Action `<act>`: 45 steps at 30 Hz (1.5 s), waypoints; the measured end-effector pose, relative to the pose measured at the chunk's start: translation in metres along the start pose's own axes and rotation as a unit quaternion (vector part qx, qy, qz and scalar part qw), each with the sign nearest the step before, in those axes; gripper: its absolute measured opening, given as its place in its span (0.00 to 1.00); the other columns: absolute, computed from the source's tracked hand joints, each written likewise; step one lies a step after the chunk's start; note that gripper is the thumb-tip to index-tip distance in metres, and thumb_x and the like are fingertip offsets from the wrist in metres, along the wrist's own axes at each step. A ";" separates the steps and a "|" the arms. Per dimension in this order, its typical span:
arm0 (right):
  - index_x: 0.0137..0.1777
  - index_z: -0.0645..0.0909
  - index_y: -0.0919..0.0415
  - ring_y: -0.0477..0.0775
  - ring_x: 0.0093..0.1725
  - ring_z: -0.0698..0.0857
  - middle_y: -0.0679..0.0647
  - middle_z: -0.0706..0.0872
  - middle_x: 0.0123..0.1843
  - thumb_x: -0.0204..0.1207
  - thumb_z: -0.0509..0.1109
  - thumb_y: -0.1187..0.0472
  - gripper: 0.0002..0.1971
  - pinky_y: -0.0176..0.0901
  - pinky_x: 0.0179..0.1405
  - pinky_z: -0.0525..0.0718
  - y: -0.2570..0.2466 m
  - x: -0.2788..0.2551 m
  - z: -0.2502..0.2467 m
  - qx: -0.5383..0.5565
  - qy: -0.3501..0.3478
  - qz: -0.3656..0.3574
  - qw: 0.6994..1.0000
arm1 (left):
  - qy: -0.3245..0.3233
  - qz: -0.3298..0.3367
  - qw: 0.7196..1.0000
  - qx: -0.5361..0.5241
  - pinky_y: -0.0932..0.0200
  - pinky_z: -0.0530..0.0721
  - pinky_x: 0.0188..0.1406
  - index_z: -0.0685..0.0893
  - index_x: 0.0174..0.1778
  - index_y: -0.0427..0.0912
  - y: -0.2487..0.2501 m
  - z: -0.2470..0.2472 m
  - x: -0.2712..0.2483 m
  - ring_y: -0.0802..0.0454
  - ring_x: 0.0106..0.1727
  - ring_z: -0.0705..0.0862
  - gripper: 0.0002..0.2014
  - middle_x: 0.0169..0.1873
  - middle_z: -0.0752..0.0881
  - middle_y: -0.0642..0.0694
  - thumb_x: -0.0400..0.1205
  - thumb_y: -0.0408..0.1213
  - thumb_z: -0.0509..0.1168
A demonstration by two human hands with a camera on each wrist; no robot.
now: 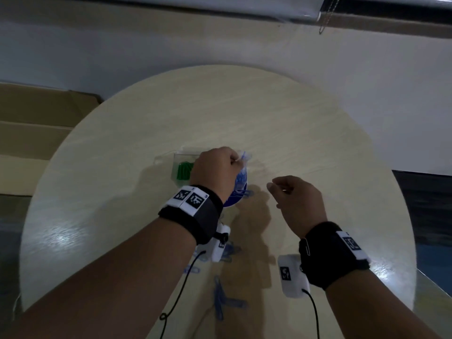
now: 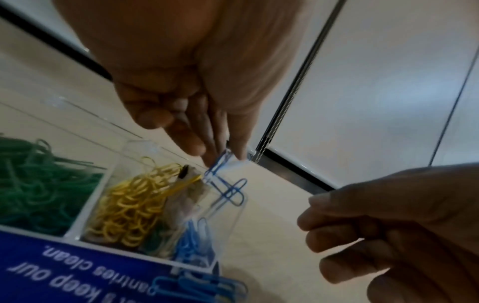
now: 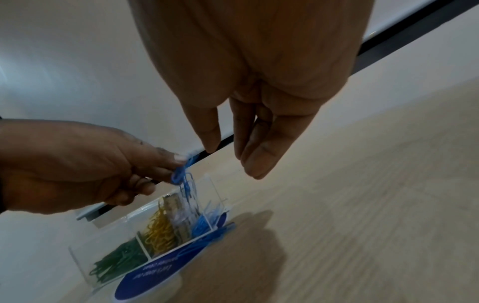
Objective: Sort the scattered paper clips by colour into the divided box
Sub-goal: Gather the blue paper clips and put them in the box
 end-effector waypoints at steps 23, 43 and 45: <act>0.49 0.87 0.60 0.66 0.48 0.82 0.62 0.85 0.46 0.75 0.68 0.60 0.08 0.49 0.46 0.80 -0.019 -0.007 0.069 -0.228 -0.112 -0.150 0.955 | -0.067 -0.022 0.992 0.108 0.53 0.83 0.47 0.85 0.53 0.51 -0.127 -0.032 -0.162 0.48 0.47 0.83 0.08 0.46 0.81 0.52 0.79 0.36 0.70; 0.54 0.83 0.59 0.65 0.53 0.81 0.60 0.84 0.51 0.73 0.66 0.59 0.11 0.52 0.49 0.78 -0.054 -0.068 0.105 -0.262 -0.228 -0.247 0.905 | -0.094 -0.023 0.983 0.158 0.48 0.84 0.39 0.85 0.50 0.49 -0.109 -0.026 -0.174 0.42 0.45 0.82 0.08 0.43 0.84 0.47 0.76 0.39 0.71; 0.52 0.82 0.60 0.66 0.51 0.82 0.61 0.84 0.50 0.73 0.65 0.59 0.10 0.52 0.47 0.77 -0.055 -0.069 0.104 -0.271 -0.225 -0.248 0.902 | -0.128 -0.010 0.972 0.197 0.50 0.82 0.35 0.85 0.47 0.48 -0.103 -0.027 -0.170 0.42 0.42 0.84 0.07 0.40 0.84 0.47 0.75 0.43 0.71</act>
Point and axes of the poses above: each hand's wrist, its own x-axis towards the middle knuckle, its own z-axis out of the palm, y = z × x, the point moved 4 cm from there along x, towards the middle knuckle
